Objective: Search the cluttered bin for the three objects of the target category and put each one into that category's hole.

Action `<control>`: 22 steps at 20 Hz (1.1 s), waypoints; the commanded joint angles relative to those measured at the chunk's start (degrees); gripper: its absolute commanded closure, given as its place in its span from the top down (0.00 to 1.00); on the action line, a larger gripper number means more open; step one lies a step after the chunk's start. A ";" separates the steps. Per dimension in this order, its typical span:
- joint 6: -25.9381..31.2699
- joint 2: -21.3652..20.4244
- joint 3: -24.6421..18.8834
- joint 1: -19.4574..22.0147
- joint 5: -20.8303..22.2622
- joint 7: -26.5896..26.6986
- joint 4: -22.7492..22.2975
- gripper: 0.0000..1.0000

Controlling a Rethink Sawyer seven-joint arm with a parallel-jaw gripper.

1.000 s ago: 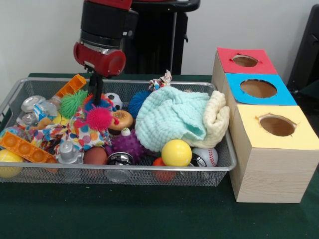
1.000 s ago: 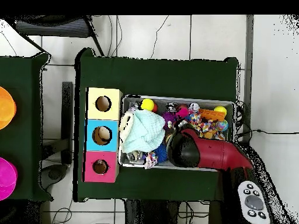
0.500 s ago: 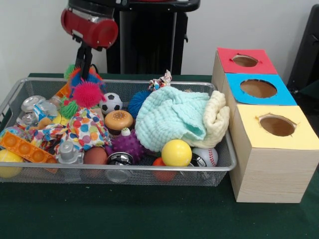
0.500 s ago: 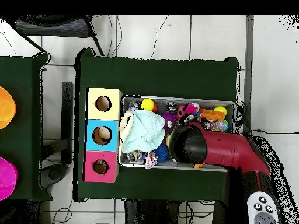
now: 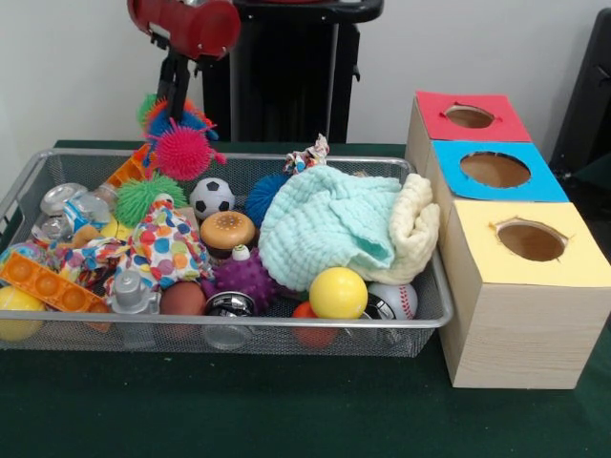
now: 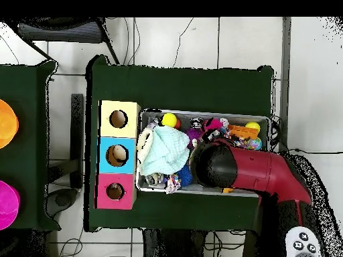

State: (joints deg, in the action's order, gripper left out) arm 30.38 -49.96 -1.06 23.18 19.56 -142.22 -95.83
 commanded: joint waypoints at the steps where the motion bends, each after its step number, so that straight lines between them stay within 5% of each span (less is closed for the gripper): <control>1: -2.42 1.75 -7.94 2.17 -2.54 3.15 -6.78 0.00; 17: -2.42 0.43 -6.71 0.04 -5.41 -0.88 -13.24 0.00; 18: -1.94 0.42 -6.54 -0.10 -5.02 -0.17 -12.95 1.00; 22: -0.82 0.70 -5.70 -0.98 -4.68 -0.55 -11.55 1.00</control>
State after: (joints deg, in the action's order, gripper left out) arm 29.46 -49.94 -3.84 23.05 15.57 -142.22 -105.56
